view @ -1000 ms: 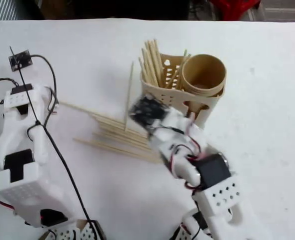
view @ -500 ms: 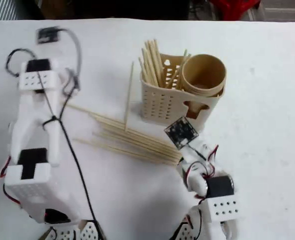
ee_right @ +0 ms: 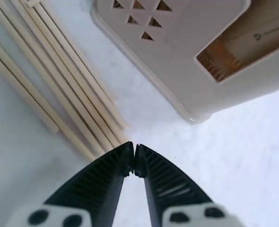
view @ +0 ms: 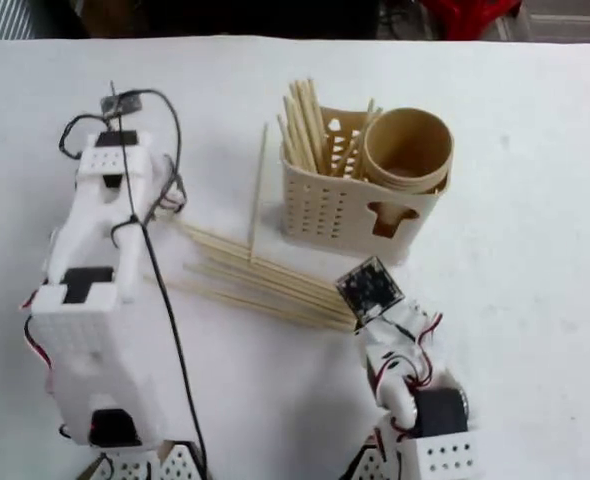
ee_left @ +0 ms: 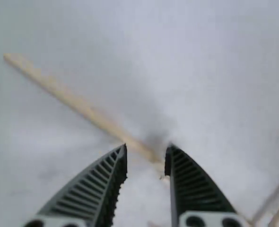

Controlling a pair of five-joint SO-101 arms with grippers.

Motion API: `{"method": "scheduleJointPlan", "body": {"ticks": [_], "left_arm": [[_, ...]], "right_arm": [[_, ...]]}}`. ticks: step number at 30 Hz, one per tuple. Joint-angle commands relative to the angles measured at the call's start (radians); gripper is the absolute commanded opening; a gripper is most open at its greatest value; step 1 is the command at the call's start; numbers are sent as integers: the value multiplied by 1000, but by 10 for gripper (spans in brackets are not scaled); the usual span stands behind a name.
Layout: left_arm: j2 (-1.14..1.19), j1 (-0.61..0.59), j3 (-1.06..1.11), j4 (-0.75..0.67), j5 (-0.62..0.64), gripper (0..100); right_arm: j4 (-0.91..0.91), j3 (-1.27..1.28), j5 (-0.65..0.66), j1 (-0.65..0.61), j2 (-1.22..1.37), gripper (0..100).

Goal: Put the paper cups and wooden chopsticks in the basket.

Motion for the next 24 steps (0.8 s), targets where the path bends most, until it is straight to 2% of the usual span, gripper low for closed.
{"method": "scheduleJointPlan", "body": {"ticks": [1, 9, 14, 17, 20, 24], "left_arm": [[-12, -36, -29, 37, 44, 151], [71, -45, -32, 31, 81, 146], [131, -47, -129, 106, 77, 145], [159, -58, -183, 123, 77, 95], [174, -82, -256, 124, 77, 21], [174, -111, -322, 126, 77, 30]], "right_arm": [[30, 8, 0, 2, -82, 17], [33, 31, 2, -71, -74, 17], [33, 80, 2, -10, -76, 17], [27, 86, 2, 54, -76, 18], [25, 89, 2, 62, -76, 18], [24, 91, 2, 62, -76, 18]]}}
